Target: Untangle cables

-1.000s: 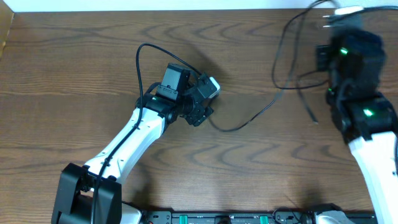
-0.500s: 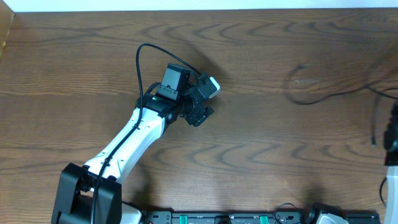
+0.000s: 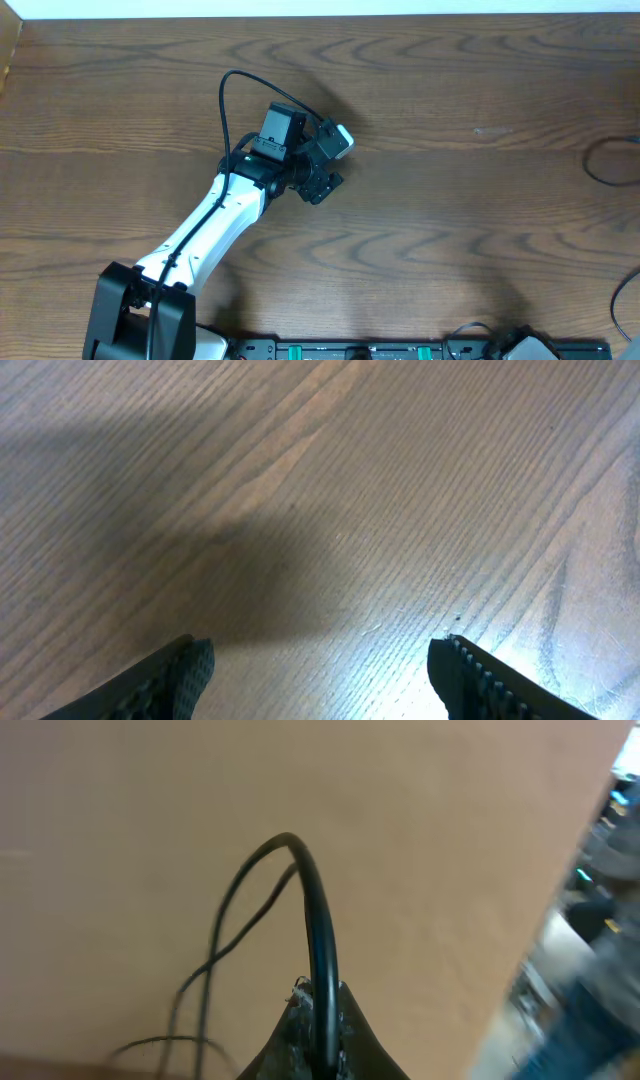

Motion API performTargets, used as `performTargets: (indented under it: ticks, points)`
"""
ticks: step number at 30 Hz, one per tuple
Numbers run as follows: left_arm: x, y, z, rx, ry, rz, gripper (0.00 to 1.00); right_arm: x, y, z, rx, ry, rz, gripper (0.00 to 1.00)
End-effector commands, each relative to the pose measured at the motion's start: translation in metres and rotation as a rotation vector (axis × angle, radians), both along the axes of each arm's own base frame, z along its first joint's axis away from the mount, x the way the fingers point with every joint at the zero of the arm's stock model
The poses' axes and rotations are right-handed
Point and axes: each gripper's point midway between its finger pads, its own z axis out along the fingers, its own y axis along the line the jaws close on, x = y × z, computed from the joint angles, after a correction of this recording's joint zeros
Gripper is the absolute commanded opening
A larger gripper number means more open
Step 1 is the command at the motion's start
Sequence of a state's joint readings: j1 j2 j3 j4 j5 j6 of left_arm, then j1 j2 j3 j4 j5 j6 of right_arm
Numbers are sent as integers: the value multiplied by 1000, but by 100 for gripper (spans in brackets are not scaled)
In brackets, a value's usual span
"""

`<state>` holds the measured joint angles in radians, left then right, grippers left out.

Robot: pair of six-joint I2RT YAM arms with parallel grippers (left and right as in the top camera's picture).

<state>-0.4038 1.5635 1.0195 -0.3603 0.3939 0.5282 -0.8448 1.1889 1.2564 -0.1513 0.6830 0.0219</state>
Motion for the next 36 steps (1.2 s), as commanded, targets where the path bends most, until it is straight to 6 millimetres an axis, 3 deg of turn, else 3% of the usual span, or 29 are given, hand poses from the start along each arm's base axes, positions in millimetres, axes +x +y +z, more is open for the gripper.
performTargets:
  ticks: [1, 5, 10, 17, 21, 27, 36]
  points:
    - [-3, -2, -4, 0, 15, -15, 75, -20, -26, -13, 30, -73, -84, 1]
    - [-3, -2, -4, 0, 15, -15, 75, -42, -55, -34, 63, -68, -173, 1]
    - [-3, -2, -4, 0, 16, -15, 75, -64, -79, -42, 54, -79, -231, 1]
    - [-5, -1, -6, -2, 38, 0, 75, -33, -102, -69, 139, -167, -11, 1]
    - [-5, -1, -6, -9, 50, 18, 75, -16, -115, -112, 244, -153, 39, 1]
    - [-7, 0, -7, -5, 58, 18, 75, -11, -127, -188, 431, -79, 20, 1]
    - [-7, 0, -7, -6, 60, 21, 75, 16, -115, -282, 711, -94, 118, 1]
